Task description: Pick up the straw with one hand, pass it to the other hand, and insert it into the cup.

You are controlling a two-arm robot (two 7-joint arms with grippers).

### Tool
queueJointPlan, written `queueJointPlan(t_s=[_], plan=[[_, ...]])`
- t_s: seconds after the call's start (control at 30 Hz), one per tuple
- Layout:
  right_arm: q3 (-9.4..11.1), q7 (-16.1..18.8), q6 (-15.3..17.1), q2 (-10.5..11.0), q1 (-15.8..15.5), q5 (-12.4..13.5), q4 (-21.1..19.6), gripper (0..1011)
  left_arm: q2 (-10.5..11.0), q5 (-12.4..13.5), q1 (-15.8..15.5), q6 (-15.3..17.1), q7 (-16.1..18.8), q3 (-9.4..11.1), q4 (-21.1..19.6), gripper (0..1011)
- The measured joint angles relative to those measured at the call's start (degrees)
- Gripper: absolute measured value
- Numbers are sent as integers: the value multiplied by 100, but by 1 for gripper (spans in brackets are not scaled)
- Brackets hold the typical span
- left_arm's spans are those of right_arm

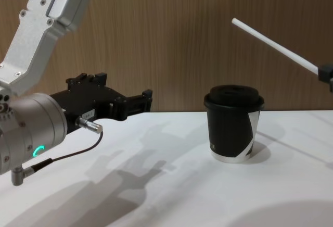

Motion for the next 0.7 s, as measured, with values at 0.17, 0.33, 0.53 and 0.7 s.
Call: queueJointPlan(t_s=[0.17,0.33,0.53,0.7], plan=[[5,84,-115,11,0,26,-46,7,0,0,0,0,0,0,0,1003],[5,174,-230,11,0,65,-91,6,0,0,0,0,0,0,0,1003],[-9,278,-347,-4,1,105,-156,7,0,0,0,0,0,0,0,1003],[-40,332,-423,-31,1,110,-227,7,0,0,0,0,0,0,0,1003]])
